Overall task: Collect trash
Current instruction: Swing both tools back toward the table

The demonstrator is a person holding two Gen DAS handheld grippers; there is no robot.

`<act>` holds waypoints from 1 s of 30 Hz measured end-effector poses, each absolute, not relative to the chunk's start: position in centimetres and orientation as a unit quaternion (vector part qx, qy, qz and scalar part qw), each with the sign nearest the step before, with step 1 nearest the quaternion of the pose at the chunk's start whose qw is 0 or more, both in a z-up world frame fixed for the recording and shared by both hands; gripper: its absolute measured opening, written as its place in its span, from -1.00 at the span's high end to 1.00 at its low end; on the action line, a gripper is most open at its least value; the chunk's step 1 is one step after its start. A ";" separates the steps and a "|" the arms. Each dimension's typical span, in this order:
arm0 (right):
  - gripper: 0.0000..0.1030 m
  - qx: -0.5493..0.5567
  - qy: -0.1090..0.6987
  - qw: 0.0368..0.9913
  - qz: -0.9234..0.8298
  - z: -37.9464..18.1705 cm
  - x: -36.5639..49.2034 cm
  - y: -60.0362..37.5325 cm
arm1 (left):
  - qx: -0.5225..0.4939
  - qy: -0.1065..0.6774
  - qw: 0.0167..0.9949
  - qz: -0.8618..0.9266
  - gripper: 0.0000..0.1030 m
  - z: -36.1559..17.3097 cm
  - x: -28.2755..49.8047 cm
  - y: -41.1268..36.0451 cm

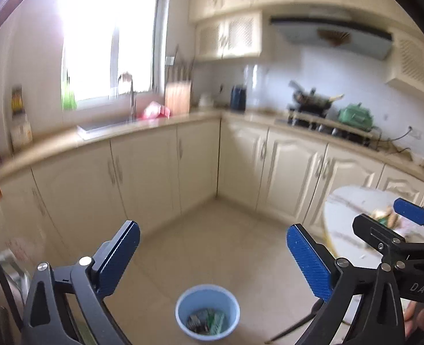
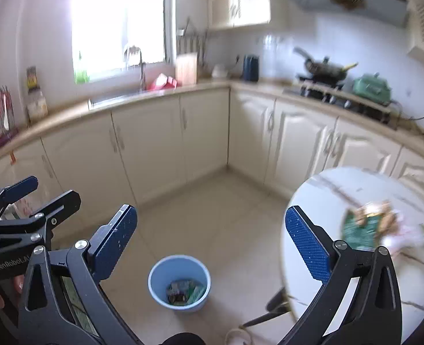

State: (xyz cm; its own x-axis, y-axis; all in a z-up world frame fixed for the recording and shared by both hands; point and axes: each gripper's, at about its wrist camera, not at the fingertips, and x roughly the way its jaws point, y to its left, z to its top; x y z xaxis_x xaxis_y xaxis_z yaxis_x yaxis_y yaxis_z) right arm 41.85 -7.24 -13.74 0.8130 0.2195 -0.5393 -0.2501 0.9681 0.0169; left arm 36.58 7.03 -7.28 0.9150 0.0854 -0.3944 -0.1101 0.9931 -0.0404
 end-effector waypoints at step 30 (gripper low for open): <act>-1.00 -0.001 0.115 0.989 -0.091 -2.2 22.6 -23.9 | 0.010 0.008 0.995 -0.102 -0.99 -12.6 15.6 -2.1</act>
State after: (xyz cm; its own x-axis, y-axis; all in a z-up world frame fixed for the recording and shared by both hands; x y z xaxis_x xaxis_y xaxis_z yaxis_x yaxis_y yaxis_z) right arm 22.56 -23.94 -2.16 0.9570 -0.1808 -0.2269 0.1804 0.9833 -0.0225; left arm 15.56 -2.10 -12.65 0.9789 -0.2033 -0.0182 0.2036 0.9789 0.0179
